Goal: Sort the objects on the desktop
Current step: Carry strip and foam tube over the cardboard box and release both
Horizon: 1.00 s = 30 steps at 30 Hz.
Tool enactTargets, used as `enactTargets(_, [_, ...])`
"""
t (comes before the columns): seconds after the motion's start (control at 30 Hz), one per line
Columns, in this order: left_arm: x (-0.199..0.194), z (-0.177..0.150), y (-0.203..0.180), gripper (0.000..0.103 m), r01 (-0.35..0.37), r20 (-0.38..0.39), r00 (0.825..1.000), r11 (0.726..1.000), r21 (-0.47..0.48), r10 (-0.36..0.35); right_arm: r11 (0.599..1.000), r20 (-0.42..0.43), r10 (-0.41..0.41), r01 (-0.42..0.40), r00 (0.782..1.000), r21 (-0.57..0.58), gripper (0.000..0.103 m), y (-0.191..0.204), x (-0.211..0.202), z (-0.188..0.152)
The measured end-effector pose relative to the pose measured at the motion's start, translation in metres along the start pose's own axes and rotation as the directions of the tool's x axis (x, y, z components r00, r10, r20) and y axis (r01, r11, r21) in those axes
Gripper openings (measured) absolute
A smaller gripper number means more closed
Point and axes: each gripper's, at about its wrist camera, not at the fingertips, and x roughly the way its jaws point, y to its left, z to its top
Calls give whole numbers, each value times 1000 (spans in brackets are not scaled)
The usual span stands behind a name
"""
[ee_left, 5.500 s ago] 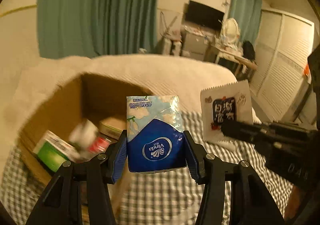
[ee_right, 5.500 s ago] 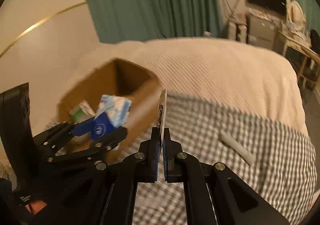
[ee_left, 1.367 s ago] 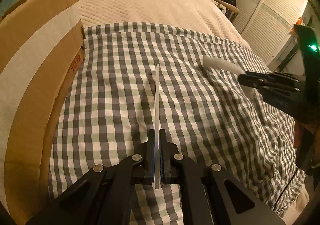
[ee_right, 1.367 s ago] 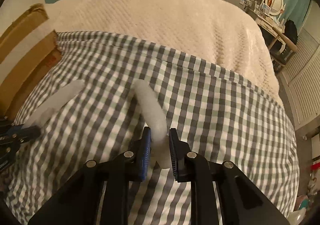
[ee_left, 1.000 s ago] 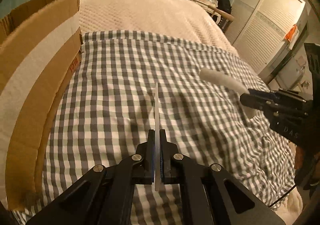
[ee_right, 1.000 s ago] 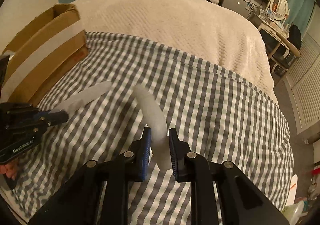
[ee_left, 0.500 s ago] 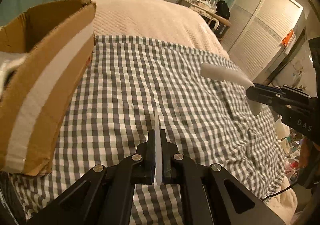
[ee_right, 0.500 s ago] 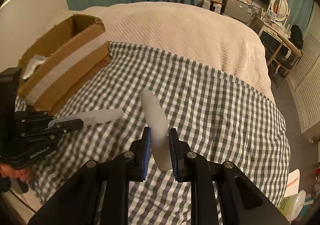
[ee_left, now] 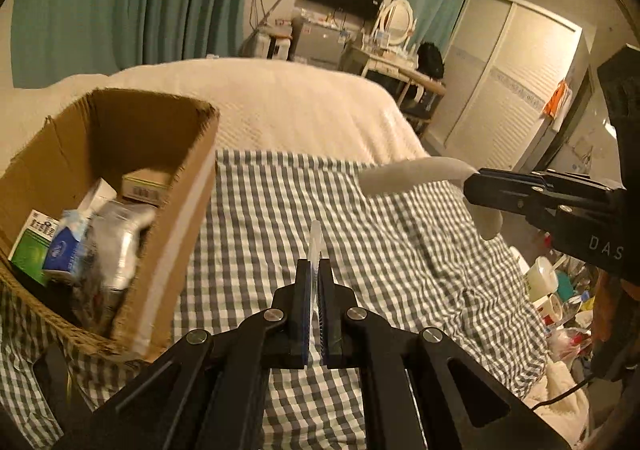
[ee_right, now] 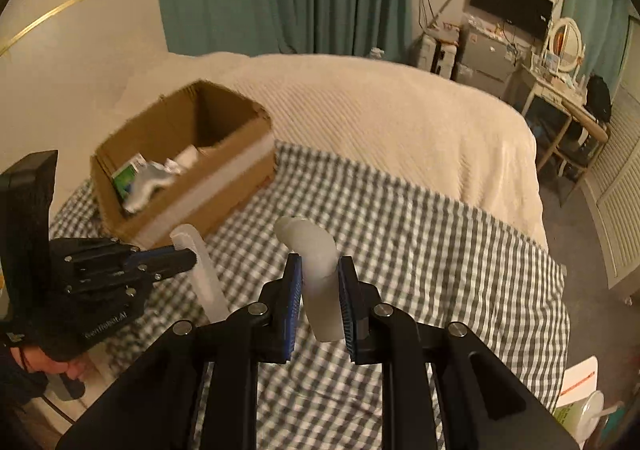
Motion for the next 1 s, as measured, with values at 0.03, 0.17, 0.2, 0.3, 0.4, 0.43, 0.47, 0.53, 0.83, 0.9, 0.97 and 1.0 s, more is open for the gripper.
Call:
enactTargets(0.03, [-3,1,3,4,3,10,1000,1000,-11,-3,1000,2,4,-4,1000,-5,17,4,-3,4])
enactTargets(0.17, [-22,11,14,4,31,61,998,998,-57,-27,1000,28,24,-24,999,-8,17,21,-12,21])
enactTargets(0.2, [-30,18,20,4,38,84,996,997,-72,-32,999,37,36,-36,999,-6,17,27,-15,26])
enactTargets(0.3, [-48,36,37,4,39,144,989,994,-103,-24,998,63,57,-56,996,-22,17,48,-21,45])
enactTargets(0.4, [-76,59,55,4,-3,218,976,994,-106,26,996,89,86,-83,992,-35,17,70,-18,67])
enactTargets(0.43, [-85,69,61,4,-38,244,968,994,-102,62,994,100,103,-100,990,-35,17,79,-15,76])
enactTargets(0.47, [-89,74,64,4,-56,256,963,993,-101,80,994,105,111,-108,988,-37,17,85,-13,82])
enactTargets(0.53, [-95,89,77,4,-102,263,957,990,-96,124,992,131,126,-121,983,-46,18,102,-7,97])
enactTargets(0.83, [-74,100,140,10,-262,228,928,951,-162,295,978,156,192,-202,969,52,51,133,55,139])
enactTargets(0.9, [-67,99,152,39,-292,198,924,937,-193,329,971,185,199,-220,962,99,72,125,58,138])
enactTargets(0.97, [-60,96,160,85,-325,161,918,921,-216,361,966,201,190,-220,961,136,86,114,58,134])
enactTargets(1.0, [-61,91,161,98,-337,171,909,913,-230,379,965,201,183,-215,962,152,86,109,59,131])
